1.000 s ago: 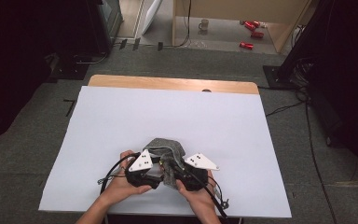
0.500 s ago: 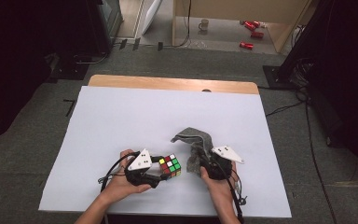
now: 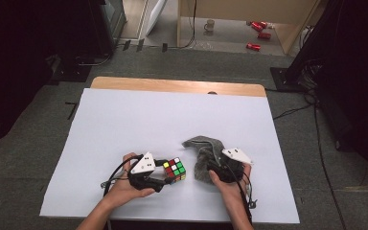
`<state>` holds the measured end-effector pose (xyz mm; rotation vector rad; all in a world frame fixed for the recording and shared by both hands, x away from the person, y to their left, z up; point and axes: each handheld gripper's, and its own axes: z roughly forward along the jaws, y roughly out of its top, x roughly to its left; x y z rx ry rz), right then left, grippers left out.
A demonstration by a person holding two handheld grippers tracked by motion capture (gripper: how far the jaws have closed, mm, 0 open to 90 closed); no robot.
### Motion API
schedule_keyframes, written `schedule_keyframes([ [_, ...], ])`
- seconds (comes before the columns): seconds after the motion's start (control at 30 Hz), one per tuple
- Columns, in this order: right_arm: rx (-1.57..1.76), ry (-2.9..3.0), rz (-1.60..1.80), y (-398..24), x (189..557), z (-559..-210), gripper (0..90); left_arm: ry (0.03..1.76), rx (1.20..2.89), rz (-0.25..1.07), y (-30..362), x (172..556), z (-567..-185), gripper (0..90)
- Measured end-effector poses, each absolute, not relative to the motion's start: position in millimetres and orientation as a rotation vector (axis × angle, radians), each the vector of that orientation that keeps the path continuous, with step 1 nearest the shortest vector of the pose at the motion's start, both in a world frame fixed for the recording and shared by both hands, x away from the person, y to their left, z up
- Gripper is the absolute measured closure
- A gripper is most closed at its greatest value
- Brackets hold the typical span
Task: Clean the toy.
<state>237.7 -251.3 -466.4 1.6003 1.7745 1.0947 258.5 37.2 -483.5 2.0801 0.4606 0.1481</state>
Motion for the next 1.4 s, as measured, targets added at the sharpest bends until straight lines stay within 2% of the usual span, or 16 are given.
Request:
schedule_keyframes([
  [0.17, 1.574, 1.756, 1.129, -250.6, 233.1, -452.6, 27.7, 0.478, 2.077, 0.132, 38.4, 259.3, -482.8, 30.4],
  [0.57, 1.514, 1.8, 1.158, -238.0, 227.1, -447.3, 29.7, 0.488, 2.086, 0.155, 46.1, 260.7, -479.7, 30.9],
  [0.93, 1.482, 1.869, 1.213, -225.8, 224.7, -451.1, 40.2, 0.527, 2.074, 0.139, 57.8, 264.2, -477.0, 32.8],
  [1.2, 1.481, 1.943, 1.306, -216.4, 224.8, -456.1, 50.3, 0.581, 2.013, 0.034, 62.1, 270.4, -474.1, 31.7],
  [1.4, 1.466, 2.006, 1.33, -202.6, 224.8, -462.3, 52.0, 0.624, 2.012, 0.004, 59.2, 274.0, -475.6, 31.7],
])
